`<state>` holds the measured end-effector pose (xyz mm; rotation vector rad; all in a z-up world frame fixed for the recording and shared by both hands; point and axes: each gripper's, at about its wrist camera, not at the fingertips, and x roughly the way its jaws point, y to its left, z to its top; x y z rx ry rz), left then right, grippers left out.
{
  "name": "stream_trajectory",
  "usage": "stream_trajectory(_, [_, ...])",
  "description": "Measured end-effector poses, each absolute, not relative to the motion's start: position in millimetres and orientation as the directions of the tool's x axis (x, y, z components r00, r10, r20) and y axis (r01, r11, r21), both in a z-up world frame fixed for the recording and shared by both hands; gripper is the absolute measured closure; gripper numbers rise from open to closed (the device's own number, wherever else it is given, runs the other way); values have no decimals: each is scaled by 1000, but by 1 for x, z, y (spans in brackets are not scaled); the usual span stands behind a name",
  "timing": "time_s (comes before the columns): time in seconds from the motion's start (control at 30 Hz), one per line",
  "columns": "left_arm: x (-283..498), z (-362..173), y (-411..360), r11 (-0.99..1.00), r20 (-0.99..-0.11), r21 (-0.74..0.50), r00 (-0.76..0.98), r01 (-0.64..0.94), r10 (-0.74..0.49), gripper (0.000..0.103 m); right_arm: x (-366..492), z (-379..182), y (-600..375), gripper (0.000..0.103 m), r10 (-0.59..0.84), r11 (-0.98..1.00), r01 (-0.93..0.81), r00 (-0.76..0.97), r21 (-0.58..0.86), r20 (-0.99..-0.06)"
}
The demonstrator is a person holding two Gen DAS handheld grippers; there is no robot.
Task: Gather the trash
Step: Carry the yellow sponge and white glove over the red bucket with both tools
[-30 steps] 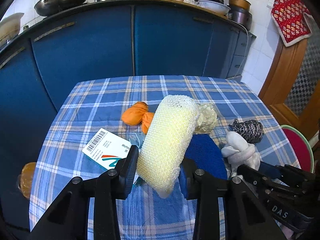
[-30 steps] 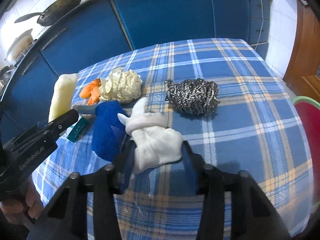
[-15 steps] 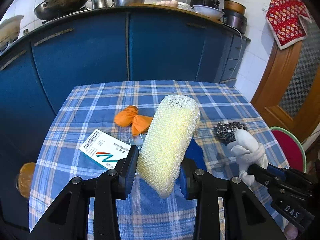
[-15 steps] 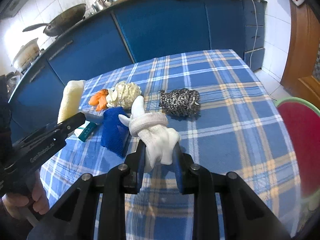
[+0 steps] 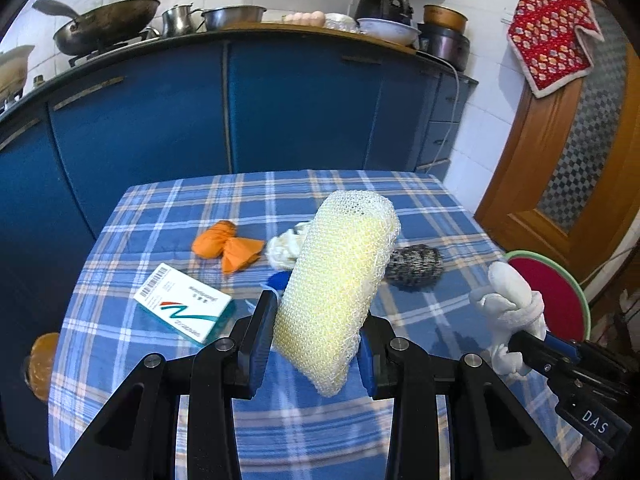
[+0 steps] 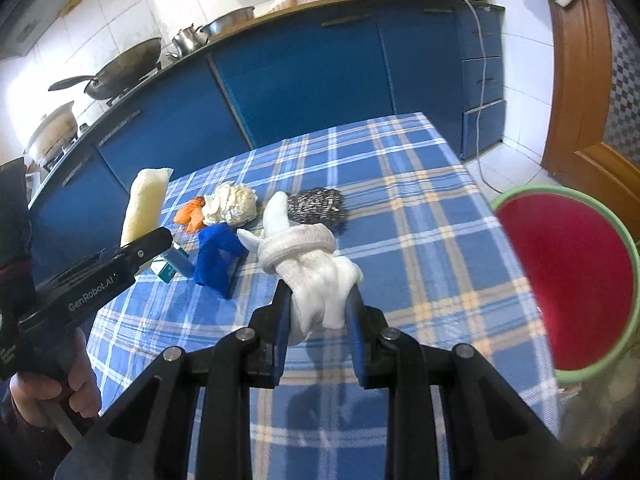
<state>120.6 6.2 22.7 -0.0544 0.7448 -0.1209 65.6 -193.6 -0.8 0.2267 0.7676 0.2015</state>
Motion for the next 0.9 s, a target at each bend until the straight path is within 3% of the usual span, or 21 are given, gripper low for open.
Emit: stream_trajectory(0.9, [108,37,-114,937,-669,-115,672,328,-318,66,14,7,-313,74,98,934,141,784,330,-613])
